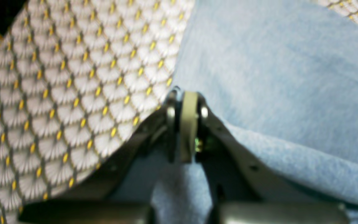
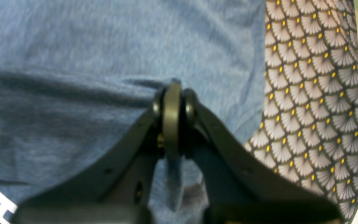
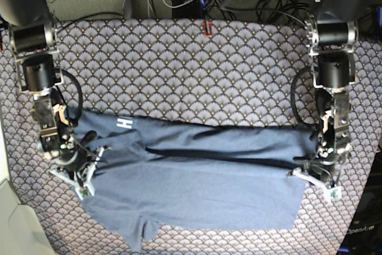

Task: Fold the T-shirt properly
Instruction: 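Lower the folded edge onto the shirt and open both grippers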

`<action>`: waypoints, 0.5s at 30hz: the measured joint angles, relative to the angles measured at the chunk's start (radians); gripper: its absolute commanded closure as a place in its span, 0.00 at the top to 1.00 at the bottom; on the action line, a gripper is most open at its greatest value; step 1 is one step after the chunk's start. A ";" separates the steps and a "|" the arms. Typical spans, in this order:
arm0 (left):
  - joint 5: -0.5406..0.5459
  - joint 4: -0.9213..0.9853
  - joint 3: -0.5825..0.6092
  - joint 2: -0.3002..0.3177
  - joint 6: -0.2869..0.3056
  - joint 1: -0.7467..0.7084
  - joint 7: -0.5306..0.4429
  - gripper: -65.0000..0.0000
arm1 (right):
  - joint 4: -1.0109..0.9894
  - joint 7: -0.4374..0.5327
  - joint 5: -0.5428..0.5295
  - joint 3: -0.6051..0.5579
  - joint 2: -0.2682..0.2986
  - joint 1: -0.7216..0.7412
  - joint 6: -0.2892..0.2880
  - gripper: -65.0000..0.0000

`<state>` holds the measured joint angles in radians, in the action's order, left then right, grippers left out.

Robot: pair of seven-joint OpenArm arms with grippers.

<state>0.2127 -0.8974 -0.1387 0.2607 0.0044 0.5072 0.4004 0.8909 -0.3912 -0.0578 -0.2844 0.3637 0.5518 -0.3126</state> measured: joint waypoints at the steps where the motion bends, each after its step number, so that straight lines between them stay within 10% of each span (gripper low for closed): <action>1: 0.000 0.000 0.019 0.003 0.000 0.000 -0.019 0.01 | -0.004 0.001 0.008 0.002 -0.002 0.003 0.002 0.00; 15: 0.000 0.000 0.055 0.013 0.000 -0.002 -0.047 0.02 | -0.020 0.030 0.010 -0.002 -0.015 0.019 0.001 0.00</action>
<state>0.2127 -0.8970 -0.0834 0.2741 0.0044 0.5053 0.3538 0.8707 -0.3611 -0.0479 -0.2867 0.3485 0.5713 -0.3115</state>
